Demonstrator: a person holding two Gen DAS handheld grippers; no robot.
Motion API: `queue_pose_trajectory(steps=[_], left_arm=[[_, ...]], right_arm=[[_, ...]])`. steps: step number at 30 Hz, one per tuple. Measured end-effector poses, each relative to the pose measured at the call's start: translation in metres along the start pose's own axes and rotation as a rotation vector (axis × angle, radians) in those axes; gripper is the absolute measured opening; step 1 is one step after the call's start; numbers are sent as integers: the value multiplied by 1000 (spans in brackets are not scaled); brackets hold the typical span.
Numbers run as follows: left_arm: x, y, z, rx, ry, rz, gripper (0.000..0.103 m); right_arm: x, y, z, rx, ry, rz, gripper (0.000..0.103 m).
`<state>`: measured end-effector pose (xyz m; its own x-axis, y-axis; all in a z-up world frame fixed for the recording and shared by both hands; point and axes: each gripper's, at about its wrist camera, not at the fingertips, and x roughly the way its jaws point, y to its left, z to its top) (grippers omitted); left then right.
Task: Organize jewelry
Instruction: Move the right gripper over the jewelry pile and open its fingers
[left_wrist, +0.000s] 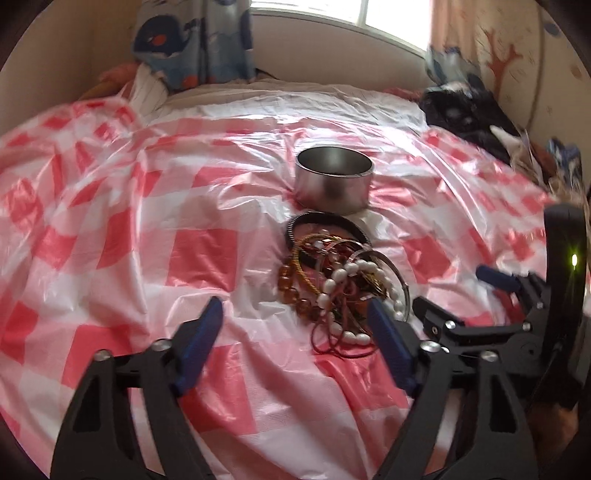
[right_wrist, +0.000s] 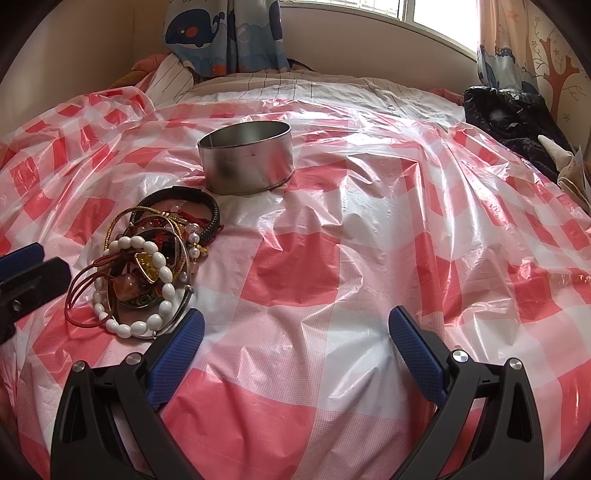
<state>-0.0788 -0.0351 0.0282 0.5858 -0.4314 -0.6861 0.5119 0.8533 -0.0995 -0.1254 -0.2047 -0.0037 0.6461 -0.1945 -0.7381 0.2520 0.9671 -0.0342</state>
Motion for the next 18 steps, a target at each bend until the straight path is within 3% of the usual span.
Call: queue_pose_trajectory(steps=[1,4,9,13,18], left_arm=[[2,-3,-1,21,9,-16,49],[6,-8,-3,57,27,-35,25],[6,-13,-5,104,50,-52,3],[-2,-17,-2,130,59,-85,2],[-41,6,25,57,-10,-139,2]], right_arm=[[0,0,0,0,0,0,96],[0,0,0,0,1,0,96],[0,1,-1,0,1,1,96],[1,2,-1,3,2,7,96],[-2,1,-2,14,-17,15,96]])
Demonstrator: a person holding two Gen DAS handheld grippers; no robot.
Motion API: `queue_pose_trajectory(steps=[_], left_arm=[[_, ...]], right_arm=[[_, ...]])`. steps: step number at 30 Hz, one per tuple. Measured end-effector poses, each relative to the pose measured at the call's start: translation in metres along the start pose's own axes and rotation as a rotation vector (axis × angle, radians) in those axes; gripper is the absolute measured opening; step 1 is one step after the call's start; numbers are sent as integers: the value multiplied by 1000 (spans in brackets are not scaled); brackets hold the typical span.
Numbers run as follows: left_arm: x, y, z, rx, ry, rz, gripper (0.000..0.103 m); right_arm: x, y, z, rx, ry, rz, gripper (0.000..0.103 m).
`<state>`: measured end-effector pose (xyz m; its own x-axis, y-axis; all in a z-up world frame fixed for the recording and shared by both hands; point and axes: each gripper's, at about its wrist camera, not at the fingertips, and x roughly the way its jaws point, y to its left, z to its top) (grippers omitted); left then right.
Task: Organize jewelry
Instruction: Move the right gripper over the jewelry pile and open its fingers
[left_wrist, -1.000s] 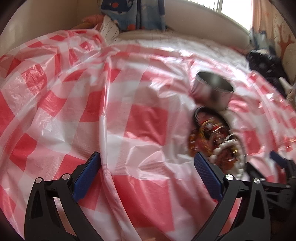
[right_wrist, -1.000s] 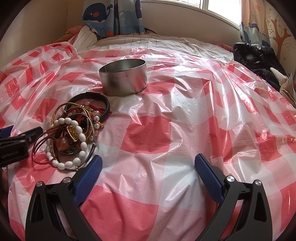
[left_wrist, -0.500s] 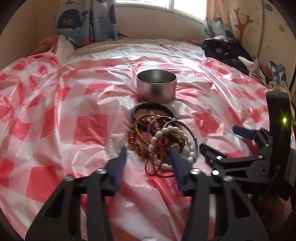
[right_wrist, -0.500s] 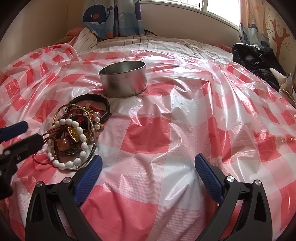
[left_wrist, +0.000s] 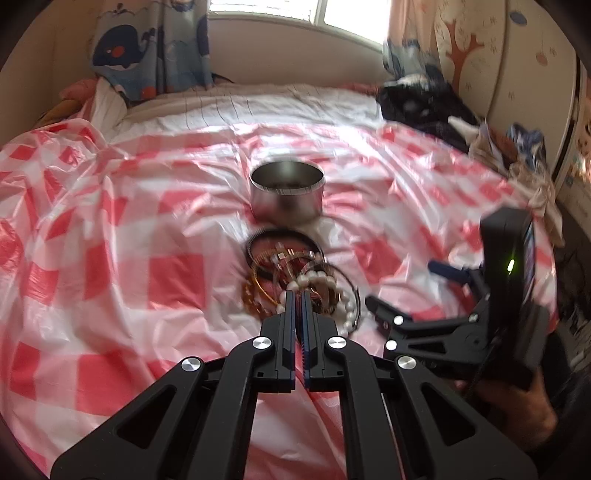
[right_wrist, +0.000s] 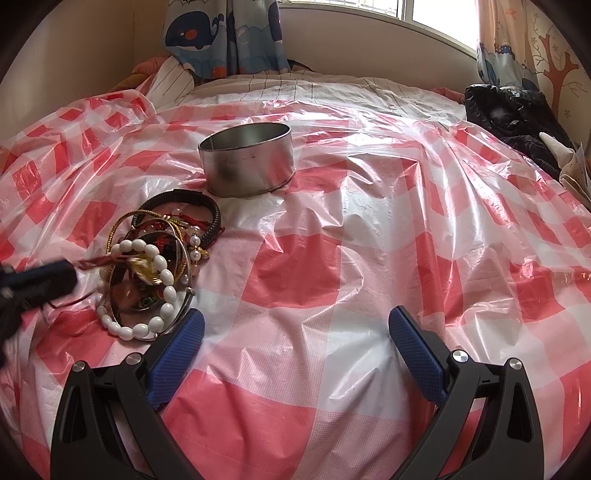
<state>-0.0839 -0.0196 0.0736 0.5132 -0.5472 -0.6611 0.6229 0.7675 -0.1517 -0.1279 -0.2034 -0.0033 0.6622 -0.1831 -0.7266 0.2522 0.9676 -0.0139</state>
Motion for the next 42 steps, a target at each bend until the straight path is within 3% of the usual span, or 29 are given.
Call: queue_pose_trajectory(steps=[4,12,15,16,19,24,29,36,37,38,40,42], left_arm=[[-24,21,18,-2,-36,30,1],[-15,45,11,-76,-53,35,1],[-19,46,14,-88,-75,23,1],[-20,47,14,-94,-77,21,1],[-24,54,16,-120,-93,13,2],[-25,56,16,-124,-93,12,1],[-18,57,15,-128,-55,26,2],[-10,54,11,-128,-25,32,2],[-10,55,10,-130,-24,32,2],[-10,55,10,-131,-21,30,2],[-9,55,10,-130,-21,29,2],[-9,55,10,-130,-22,26,2]], right_arm=[[-9,-1,0,5,-45,32,96],[-36,40,10,-155,-149,294,95],[-30,55,17,-215,-119,352,92],[-24,57,20,-222,-97,361,82],[-7,57,26,-220,-21,414,63],[17,57,29,-222,67,442,60],[11,56,27,-232,53,425,60],[-8,46,16,-171,25,545,60],[-12,46,15,-171,18,527,61],[-15,45,15,-170,6,501,62],[-20,39,16,-150,-19,453,85],[-23,32,18,-130,-29,468,85]])
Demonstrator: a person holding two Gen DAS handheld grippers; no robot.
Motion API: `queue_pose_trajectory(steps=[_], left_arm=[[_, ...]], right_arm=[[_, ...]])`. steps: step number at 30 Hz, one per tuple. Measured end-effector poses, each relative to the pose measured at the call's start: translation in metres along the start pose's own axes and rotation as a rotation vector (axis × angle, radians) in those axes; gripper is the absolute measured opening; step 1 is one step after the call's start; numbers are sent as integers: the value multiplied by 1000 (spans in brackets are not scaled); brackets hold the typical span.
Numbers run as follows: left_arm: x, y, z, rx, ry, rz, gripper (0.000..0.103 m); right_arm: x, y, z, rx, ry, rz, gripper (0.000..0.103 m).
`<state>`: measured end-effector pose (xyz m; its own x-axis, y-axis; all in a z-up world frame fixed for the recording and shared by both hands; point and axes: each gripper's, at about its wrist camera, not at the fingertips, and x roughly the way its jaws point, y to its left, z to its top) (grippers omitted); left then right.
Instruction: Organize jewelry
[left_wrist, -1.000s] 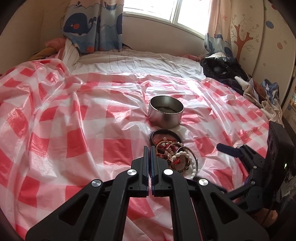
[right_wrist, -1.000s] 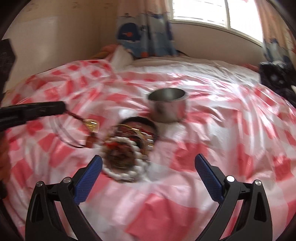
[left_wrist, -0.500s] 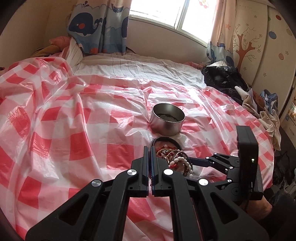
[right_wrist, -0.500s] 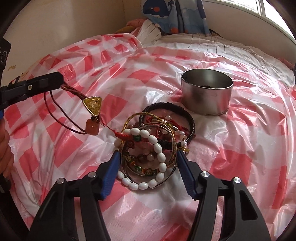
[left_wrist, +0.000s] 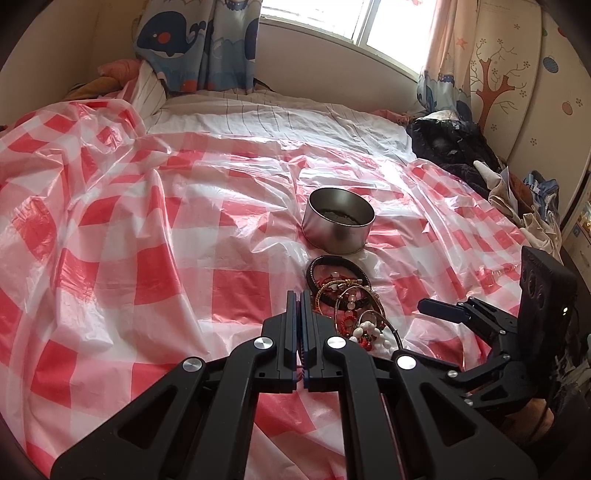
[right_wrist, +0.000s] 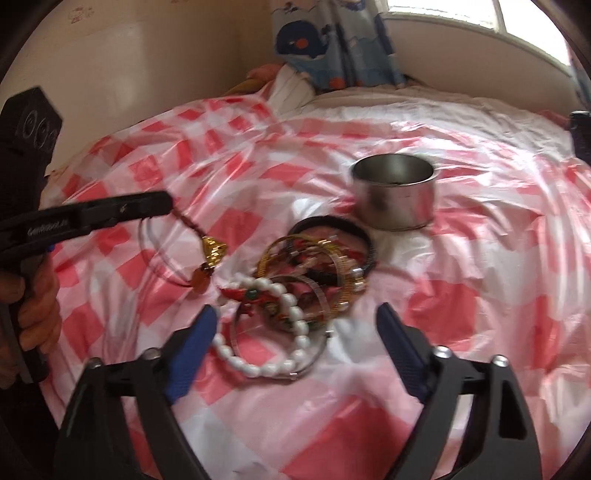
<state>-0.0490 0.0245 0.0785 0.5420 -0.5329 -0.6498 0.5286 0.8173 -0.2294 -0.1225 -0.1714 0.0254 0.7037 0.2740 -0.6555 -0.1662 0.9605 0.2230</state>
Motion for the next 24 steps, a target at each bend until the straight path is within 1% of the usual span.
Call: queue_pose_trajectory(steps=[1,2,3,4,6,9,11,13,18,20,21,24], left_arm=[[0,0,0,0,0,0,2],[0,0,0,0,-1,-1,2],[0,0,0,0,-1,-2,2],[0,-1,0,0,-2,-2,2],[0,0,0,-2,-1,-2,2],[0,-1,0,0,-2,-3,2],[-1,-2,1,1,-5,-6,2],[-2,-3,1,0,-8,-10,2],[-4,-3,3,-4,-14,-13,2],[-4,-3,3,-3,-14,-13,2],[-4,-3,3,-2,-13,-14,2],[-4,-3,3,-2,-13,-14,2]], right_arm=[[-3,0,1,6,-4,24,80],[-2,2,2,-3,3,52,72],[1,6,3,-20,25,78,53],[7,11,3,-43,55,93,38],[19,17,3,-72,99,105,28],[29,16,4,-79,110,67,29],[25,14,7,-71,91,65,34],[21,12,8,-70,75,72,40],[21,6,9,-52,67,79,41],[26,4,11,-47,87,68,41],[29,2,11,-46,95,67,44],[33,-4,12,-22,116,86,44]])
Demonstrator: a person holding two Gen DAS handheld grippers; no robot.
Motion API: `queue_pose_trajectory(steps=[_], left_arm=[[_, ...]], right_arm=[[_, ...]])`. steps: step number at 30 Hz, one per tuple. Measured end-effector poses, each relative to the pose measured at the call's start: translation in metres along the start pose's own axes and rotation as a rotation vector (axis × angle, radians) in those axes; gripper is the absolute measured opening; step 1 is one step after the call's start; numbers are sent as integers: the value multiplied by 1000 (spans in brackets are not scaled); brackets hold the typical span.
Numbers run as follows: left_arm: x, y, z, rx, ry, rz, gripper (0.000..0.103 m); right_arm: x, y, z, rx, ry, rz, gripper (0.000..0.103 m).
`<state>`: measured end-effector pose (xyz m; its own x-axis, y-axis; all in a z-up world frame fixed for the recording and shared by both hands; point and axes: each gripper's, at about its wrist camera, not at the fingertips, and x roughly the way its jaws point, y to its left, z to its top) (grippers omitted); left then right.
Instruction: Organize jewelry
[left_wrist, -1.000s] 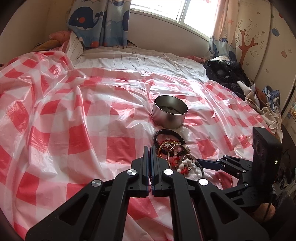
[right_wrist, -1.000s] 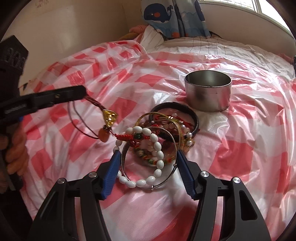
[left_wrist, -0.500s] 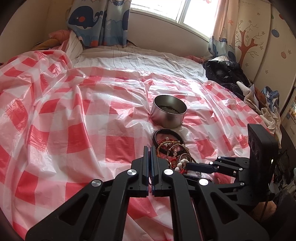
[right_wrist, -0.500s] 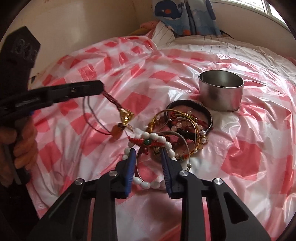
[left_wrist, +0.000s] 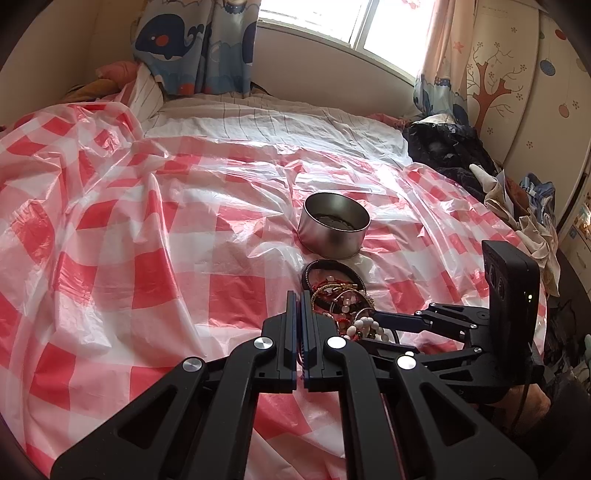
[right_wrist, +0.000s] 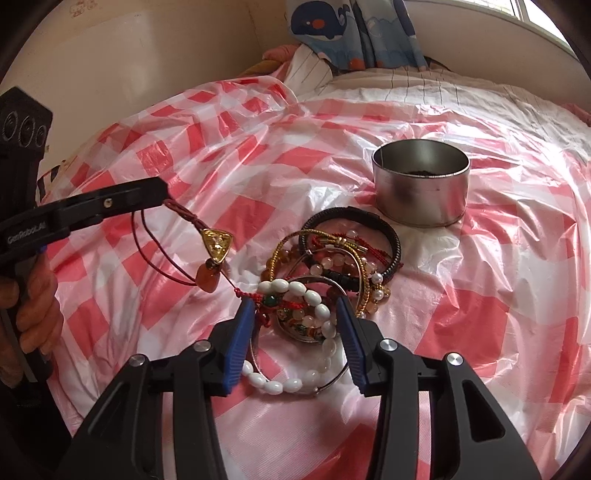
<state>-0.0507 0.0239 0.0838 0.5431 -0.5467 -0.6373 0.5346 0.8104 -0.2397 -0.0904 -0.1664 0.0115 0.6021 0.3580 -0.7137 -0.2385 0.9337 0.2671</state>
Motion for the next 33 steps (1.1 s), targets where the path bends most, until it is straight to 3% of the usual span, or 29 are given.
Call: queue_pose_trajectory(steps=[2,4,5,11,15,19,24,26,29,33], left_arm=[[0,0,0,-1,0,-1,2],[0,0,0,0,0,0,2],[0,0,0,-1,0,0,2],[-1,2,0,-9,-6,-1,2],[-4,4,0,-40,-15,-55,2],[-4,0,0,-22,-11,-54,2],[0,-5,-1,5,4,-23,2],[5,-12,-3,34,27,-45,2],[9,-23,-7,72,33,-32,2],[-21,5,6,-51,-85,-49,2]], right_arm=[[1,-2,-1,14,14,31,40],[-1,0,-2,18,18,53,11],[-2,1,-4,14,22,49,8],[-26,3,-11,65,-42,101,8],[-58,2,-14,117,-139,212,8],[-81,-6,-13,190,-219,323,8],[-99,-22,-16,270,-288,367,8],[-91,-20,-15,263,-240,289,8],[-66,15,-15,115,-120,244,8],[-61,-11,-24,270,-174,225,8]])
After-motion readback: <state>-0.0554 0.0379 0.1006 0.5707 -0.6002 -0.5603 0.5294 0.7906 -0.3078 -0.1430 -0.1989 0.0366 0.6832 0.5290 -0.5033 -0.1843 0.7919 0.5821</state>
